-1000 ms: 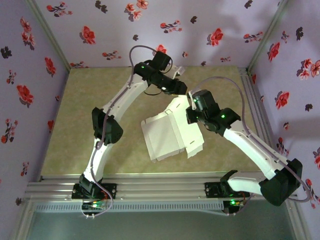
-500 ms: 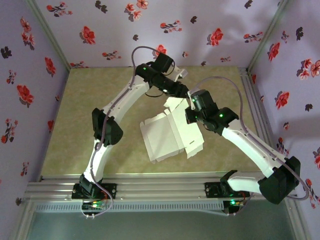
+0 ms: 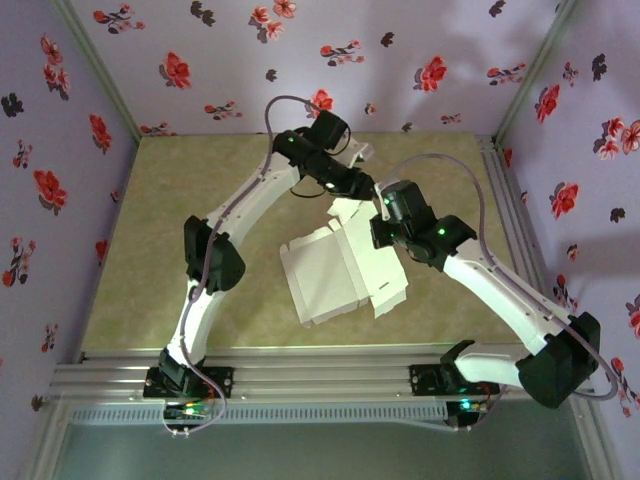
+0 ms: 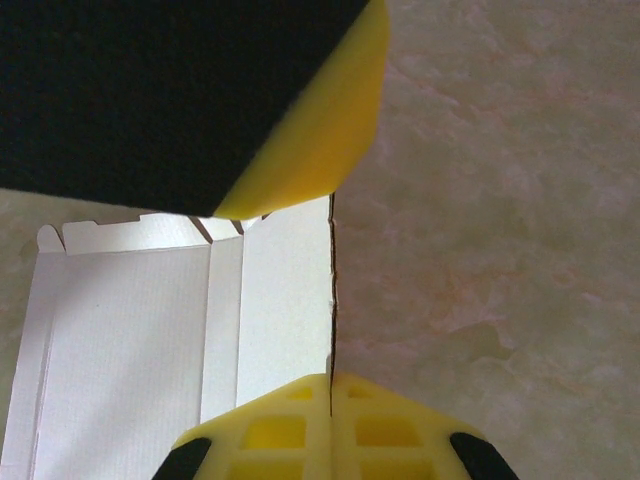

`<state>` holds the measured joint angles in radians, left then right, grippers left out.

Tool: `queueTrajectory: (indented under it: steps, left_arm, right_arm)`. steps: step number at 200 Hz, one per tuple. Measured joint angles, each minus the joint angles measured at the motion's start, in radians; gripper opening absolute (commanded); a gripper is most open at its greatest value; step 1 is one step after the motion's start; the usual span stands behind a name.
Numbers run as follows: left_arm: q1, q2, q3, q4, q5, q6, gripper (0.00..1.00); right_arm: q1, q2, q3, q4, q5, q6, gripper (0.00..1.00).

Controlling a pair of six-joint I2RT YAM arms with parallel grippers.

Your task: Fold the paper box

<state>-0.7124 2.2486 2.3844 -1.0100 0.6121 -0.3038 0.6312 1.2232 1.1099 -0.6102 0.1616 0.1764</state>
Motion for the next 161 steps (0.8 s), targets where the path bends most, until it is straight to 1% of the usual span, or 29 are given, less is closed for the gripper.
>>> queueTrajectory:
  steps: [32, 70, 104, 130, 161]
  left_arm:
    - [0.0, 0.0, -0.001, 0.011, -0.007, -0.004, 0.36]
    - [0.0, -0.002, -0.038, 0.035, -0.007, -0.008, 0.36]
    - [0.009, -0.026, -0.185, 0.083, -0.009, -0.019, 0.36]
    - [0.021, -0.07, -0.306, 0.137, -0.008, -0.035, 0.36]
    - [0.037, -0.132, -0.406, 0.199, -0.01, -0.051, 0.36]
  right_arm:
    - [0.014, 0.002, 0.0, -0.013, 0.028, -0.024, 0.0]
    - [0.066, 0.053, 0.0, -0.03, 0.1, -0.055, 0.0]
    - [0.106, 0.108, 0.003, -0.051, 0.163, -0.08, 0.0]
    - [0.135, 0.148, 0.019, -0.069, 0.203, -0.099, 0.0]
    - [0.181, 0.19, 0.049, -0.069, 0.267, -0.126, 0.0]
